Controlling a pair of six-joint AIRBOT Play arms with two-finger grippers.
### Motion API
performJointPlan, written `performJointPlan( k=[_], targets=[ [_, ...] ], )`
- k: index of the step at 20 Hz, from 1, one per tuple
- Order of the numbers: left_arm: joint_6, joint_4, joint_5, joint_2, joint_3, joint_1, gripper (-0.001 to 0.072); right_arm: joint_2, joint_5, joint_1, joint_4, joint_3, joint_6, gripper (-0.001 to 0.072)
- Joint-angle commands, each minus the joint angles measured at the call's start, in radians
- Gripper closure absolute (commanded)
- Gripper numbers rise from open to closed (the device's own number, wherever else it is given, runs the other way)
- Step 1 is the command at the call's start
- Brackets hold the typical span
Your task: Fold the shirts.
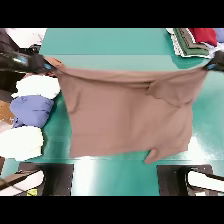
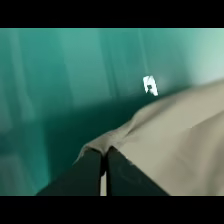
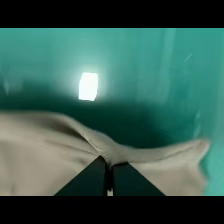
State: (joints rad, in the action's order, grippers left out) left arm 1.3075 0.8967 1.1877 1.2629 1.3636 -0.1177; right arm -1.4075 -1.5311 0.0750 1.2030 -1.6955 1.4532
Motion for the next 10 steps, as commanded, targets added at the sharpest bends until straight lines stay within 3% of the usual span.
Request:
performJointPlan(
  k=[1,3,5,10],
  targets=[
    [-0.033,-0.018,-0.227,0.216,-0.060,0.018,0.0682,-0.190,0.106,-0.019,-0.003,0.035,-0.003,0.0695],
    [-0.035,-0.036,-0.328,0.290,-0.021,0.019,0.0683,-0.271,0.203,-0.019,-0.006,-0.023,-0.003,0.0695],
    [-0.102,-0.108,-0.369,0.339,0.043,0.018,0.0683,-0.331,0.274,-0.019,-0.006,-0.093,-0.003,0.0694],
    [-0.193,-0.138,-0.352,0.362,0.123,0.017,0.0683,-0.390,0.317,-0.018,0.005,-0.183,-0.003,0.0695]
  ],
)
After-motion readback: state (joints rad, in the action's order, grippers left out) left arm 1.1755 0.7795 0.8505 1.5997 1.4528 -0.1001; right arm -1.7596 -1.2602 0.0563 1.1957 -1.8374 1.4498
